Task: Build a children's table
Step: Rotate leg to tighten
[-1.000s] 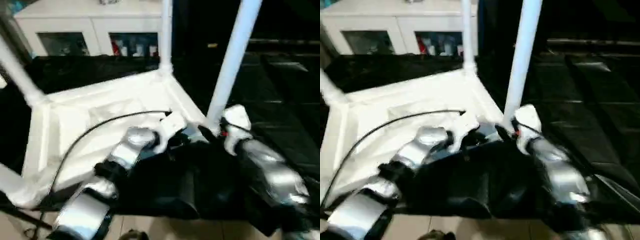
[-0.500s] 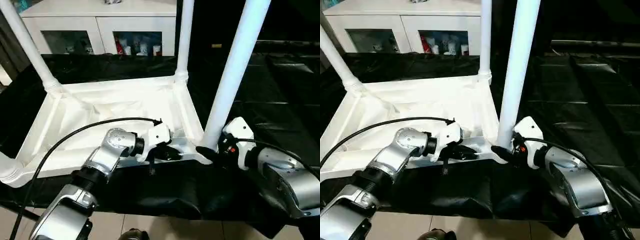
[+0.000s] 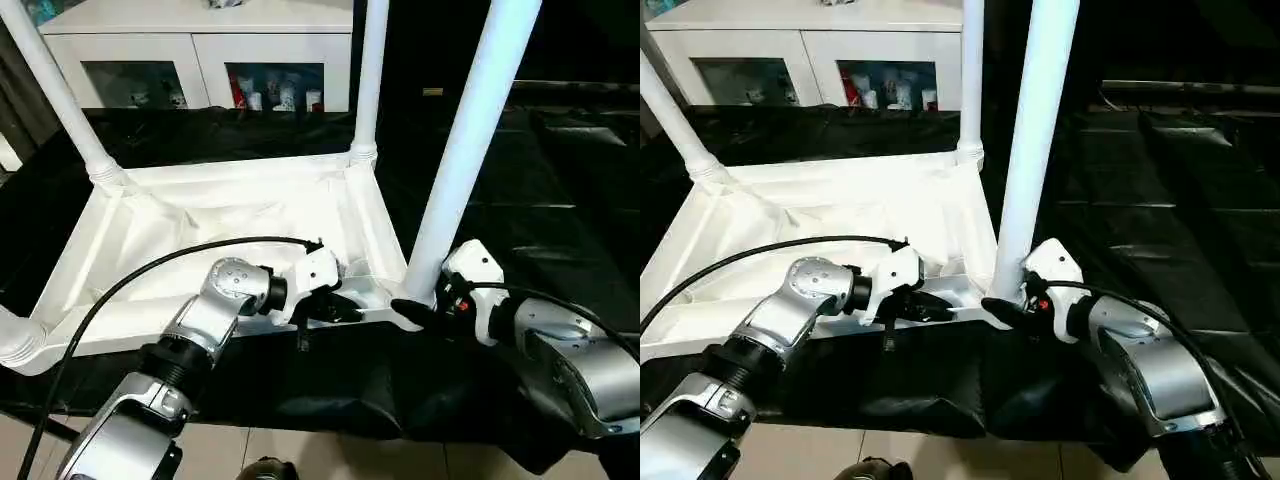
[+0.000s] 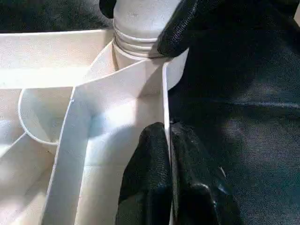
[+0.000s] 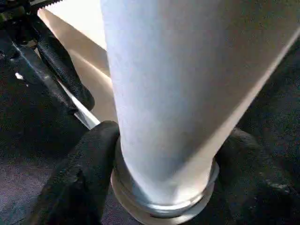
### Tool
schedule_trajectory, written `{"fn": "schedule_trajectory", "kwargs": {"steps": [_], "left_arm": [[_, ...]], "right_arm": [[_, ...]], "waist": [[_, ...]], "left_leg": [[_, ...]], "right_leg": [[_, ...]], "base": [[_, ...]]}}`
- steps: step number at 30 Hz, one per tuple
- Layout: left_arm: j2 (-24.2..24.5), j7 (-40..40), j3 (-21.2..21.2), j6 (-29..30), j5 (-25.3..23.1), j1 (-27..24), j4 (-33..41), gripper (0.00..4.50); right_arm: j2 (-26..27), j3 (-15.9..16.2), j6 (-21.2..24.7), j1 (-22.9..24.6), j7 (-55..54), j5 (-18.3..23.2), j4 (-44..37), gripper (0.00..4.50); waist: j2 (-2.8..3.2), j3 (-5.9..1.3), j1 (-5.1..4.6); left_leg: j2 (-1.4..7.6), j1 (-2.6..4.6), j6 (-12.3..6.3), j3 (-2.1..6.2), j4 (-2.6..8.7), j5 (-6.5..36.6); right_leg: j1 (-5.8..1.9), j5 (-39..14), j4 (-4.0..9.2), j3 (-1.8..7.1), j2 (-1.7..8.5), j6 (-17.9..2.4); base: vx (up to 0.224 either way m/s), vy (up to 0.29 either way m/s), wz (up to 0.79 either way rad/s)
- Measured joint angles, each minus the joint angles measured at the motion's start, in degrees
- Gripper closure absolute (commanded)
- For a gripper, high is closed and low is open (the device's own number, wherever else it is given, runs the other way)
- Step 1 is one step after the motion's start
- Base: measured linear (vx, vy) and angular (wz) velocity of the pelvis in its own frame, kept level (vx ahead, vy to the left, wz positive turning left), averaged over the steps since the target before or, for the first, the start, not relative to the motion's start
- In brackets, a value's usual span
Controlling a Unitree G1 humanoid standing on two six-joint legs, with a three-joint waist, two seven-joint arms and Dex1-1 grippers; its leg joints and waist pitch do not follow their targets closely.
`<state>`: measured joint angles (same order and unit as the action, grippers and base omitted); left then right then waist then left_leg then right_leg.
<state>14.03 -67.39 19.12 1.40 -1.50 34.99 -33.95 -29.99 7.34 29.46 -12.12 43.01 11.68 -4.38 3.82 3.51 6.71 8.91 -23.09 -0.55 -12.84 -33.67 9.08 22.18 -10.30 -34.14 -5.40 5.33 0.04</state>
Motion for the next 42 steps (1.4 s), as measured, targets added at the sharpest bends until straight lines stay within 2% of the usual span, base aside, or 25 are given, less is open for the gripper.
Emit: {"fn": "schedule_trajectory", "kwargs": {"steps": [7, 11, 14, 16, 17, 20, 25, 30, 31, 32, 34, 37, 42], "left_arm": [[0.03, 0.04, -0.02, 0.35, 0.04, -0.01, 0.03, 4.5], [-0.37, 2.88, -0.09, 0.4, -0.53, -0.02, -0.1, 4.5], [-3.07, 10.55, -0.49, 0.85, -2.68, 2.21, -3.88, 4.5], [-6.76, 17.93, -1.03, 2.9, -4.01, 4.8, -7.69, 4.5], [-8.11, 20.12, -1.33, 3.81, -4.08, 5.42, -8.7, 4.5], [-11.85, 25.62, -1.93, 6.02, -4.17, 6.71, -10.66, 4.5], [-14.73, 29.55, -2.52, 6.63, -4.43, 8.33, -13.28, 4.5], [-15.28, 30.9, -2.52, 5.52, -5.01, 8.7, -14.37, 4.5], [-15.1, 30.71, -2.42, 4.79, -5.12, 8.67, -14.55, 4.5], [-15.01, 30.56, -2.39, 4.52, -5.16, 8.63, -14.58, 4.5], [-14.72, 30.08, -2.4, 4.14, -5.16, 8.58, -14.57, 4.5], [-13.96, 28.91, -2.39, 3.34, -5.1, 8.26, -14.21, 4.5], [-12.69, 27.68, -2.47, 2.55, -4.9, 7.96, -13.81, 4.5]], "right_arm": [[0.38, -0.11, 0.17, 0.01, -0.15, 0.18, 0.01, 1.8], [3.21, -1.34, 0.39, -0.08, -3.26, 0.2, 1.23, 1.81], [10.13, -3.83, 0.0, -2.17, -13.09, -1.31, 5.9, 1.81], [17.08, -6.03, -0.93, -5.02, -25.26, -3.61, 10.52, 1.81], [18.83, -6.76, -1.45, -5.93, -28.75, -4.13, 12.04, 1.81], [22.8, -8.68, -3.61, -8.2, -37.03, -5.56, 15.96, 1.81], [26.14, -9.2, -6.33, -10.97, -42.61, -7.34, 20.46, 1.81], [26.99, -9.33, -7.71, -12.3, -43.87, -8.95, 22.69, 1.81], [26.99, -9.21, -7.85, -12.28, -43.77, -9.17, 22.69, 1.25], [26.99, -9.17, -7.97, -12.24, -43.72, -9.2, 22.68, 1.11], [26.97, -8.88, -8.4, -11.98, -43.11, -9.19, 22.53, 1.11], [24.99, -7.59, -8.25, -10.45, -40.22, -8.98, 20.68, 0.77], [22.0, -6.23, -6.91, -9.83, -34.77, -8.88, 18.81, 0.58]], "waist": [[0.0, 0.0, -0.06], [0.01, 0.0, -0.26], [-0.1, 0.0, -0.54], [-0.11, 0.0, -1.22], [-0.12, 0.0, -1.49], [-0.19, -0.02, -1.74], [-0.17, -0.04, -1.6], [-0.14, -0.04, -1.69], [-0.15, -0.03, -1.72], [-0.14, -0.03, -1.72], [-0.14, -0.03, -1.73], [-0.14, -0.03, -1.7], [-0.11, 0.01, -1.75]], "left_leg": [[0.0, 0.01, 0.0, 0.0, -0.01, 0.0], [0.0, 0.02, 0.0, 0.0, -0.02, 0.0], [0.01, 0.05, 0.01, 0.02, -0.08, 0.0], [0.01, 0.05, 0.01, 0.02, -0.17, 0.0], [0.0, 0.04, 0.01, 0.02, -0.18, 0.0], [-0.01, 0.06, 0.01, 0.01, -0.2, 0.0], [-0.01, 0.08, 0.01, 0.02, -0.1, 0.0], [-0.01, 0.08, 0.01, 0.02, -0.1, 0.0], [-0.01, 0.08, 0.01, 0.02, -0.08, 0.0], [-0.01, 0.08, 0.01, 0.02, -0.05, 0.0], [-0.01, 0.1, 0.01, 0.02, 0.05, 0.0], [-0.01, 0.1, 0.01, 0.02, 0.14, 0.0], [-0.01, 0.08, 0.02, 0.02, 0.2, -0.01]], "right_leg": [[0.0, 0.0, -0.01, 0.0, 0.0, 0.0], [0.01, 0.03, -0.05, 0.0, 0.0, -0.05], [0.01, 0.14, -0.09, -0.01, -0.01, -0.21], [-0.01, 0.09, -0.03, 0.0, 0.0, -0.11], [-0.03, 0.08, 0.01, 0.01, 0.0, -0.1], [-0.07, 0.1, 0.08, 0.03, 0.01, -0.13], [-0.07, 0.18, 0.06, 0.0, 0.01, -0.25], [-0.08, 0.04, 0.1, 0.01, 0.01, -0.01], [-0.07, 0.05, 0.1, 0.01, 0.01, 0.01], [-0.06, 0.05, 0.1, 0.01, 0.01, 0.01], [-0.02, 0.04, 0.1, 0.0, 0.0, 0.03], [0.01, 0.0, 0.09, -0.01, 0.0, 0.08], [0.09, 0.0, 0.07, 0.0, -0.02, 0.08]], "base": [[0.0, 0.0, 0.0], [0.0, 0.0, 0.0], [0.0, 0.0, 0.0], [0.0, 0.0, 0.0], [0.0, 0.0, 0.0], [0.0, 0.0, 0.0], [0.0, 0.0, 0.0], [0.0, 0.0, 0.0], [0.0, 0.0, 0.0], [0.0, 0.0, 0.0], [0.0, 0.0, 0.0], [0.0, 0.0, 0.0], [0.0, 0.0, 0.0]]}}
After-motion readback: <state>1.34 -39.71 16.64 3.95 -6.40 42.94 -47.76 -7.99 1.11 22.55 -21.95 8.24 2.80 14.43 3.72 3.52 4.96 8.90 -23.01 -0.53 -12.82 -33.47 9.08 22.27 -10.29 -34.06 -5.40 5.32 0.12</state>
